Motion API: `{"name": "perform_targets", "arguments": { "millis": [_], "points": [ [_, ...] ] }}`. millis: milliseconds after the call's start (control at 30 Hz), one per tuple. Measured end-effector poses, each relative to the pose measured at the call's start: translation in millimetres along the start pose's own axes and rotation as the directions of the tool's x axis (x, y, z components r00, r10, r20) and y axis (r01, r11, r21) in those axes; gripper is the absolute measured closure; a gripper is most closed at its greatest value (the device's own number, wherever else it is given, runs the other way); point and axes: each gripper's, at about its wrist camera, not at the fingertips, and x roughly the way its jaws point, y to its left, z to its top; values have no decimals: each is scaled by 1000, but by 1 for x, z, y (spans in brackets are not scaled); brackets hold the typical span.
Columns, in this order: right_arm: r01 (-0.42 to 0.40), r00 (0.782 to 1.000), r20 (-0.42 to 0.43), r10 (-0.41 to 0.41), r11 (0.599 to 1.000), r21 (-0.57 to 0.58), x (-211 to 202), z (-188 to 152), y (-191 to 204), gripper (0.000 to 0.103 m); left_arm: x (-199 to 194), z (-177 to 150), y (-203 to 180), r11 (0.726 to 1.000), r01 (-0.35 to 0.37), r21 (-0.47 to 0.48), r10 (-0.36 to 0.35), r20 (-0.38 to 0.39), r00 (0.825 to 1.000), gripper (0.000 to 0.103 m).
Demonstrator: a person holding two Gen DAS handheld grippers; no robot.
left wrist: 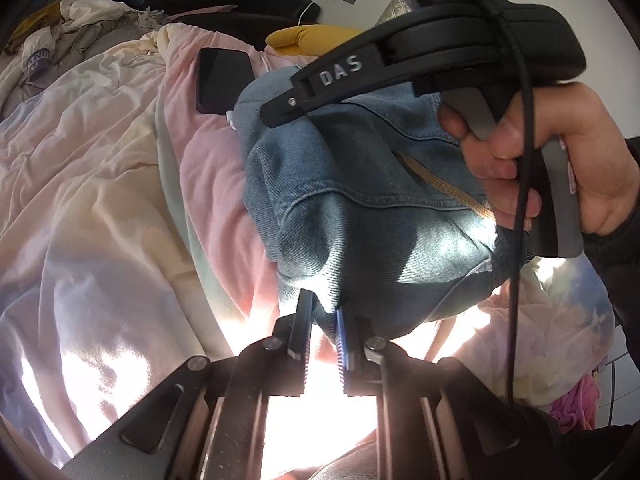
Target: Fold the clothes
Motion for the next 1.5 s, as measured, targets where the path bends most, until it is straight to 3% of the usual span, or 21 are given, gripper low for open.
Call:
{"name": "perform_targets", "arguments": {
  "millis": [167, 267, 333, 533, 800, 967, 1200, 1267, 1333, 1367, 1500],
  "points": [
    [-24, 994, 105, 18, 998, 59, -49, -9, 7, 95, -18, 12, -14, 994, -111, 2, 110, 33, 993, 88],
    [-31, 987, 161, 16, 995, 91, -82, -18, 15, 90, -35, 9, -21, 988, -155, 3, 154, 49, 987, 71],
    [-24, 980, 199, 2, 994, 105, -105, -26, 18, 90, -48, 7, -31, 984, -179, 1, 178, 70, 981, 52],
    [-20, 956, 291, -32, 984, 174, -167, -62, 13, 90, -73, 13, -48, 975, -223, -10, 222, 118, 968, 51],
    [-34, 920, 380, -92, 949, 313, -221, -130, 6, 90, -117, -5, -82, 965, -260, -12, 258, 191, 947, 51],
    [-6, 899, 409, -159, 928, 373, -242, -179, 11, 90, -142, -21, -101, 941, -338, -6, 330, 233, 915, 51],
    [44, 871, 427, -245, 903, 428, -254, -240, 34, 89, -173, -51, -123, 922, -388, -9, 373, 292, 881, 51],
    [40, 870, 424, -250, 894, 446, -255, -252, 40, 82, -179, -60, -127, 918, -396, -12, 381, 303, 874, 51],
    [32, 875, 419, -243, 892, 451, -254, -264, 46, 63, -184, -69, -132, 918, -397, -6, 378, 317, 870, 51],
    [34, 870, 424, -252, 888, 458, -255, -270, 50, 60, -185, -72, -135, 917, -400, -6, 380, 320, 868, 51],
    [67, 837, 441, -325, 860, 506, -258, -294, 62, 29, -189, -87, -141, 911, -413, -1, 390, 331, 859, 51]
  ]
}}
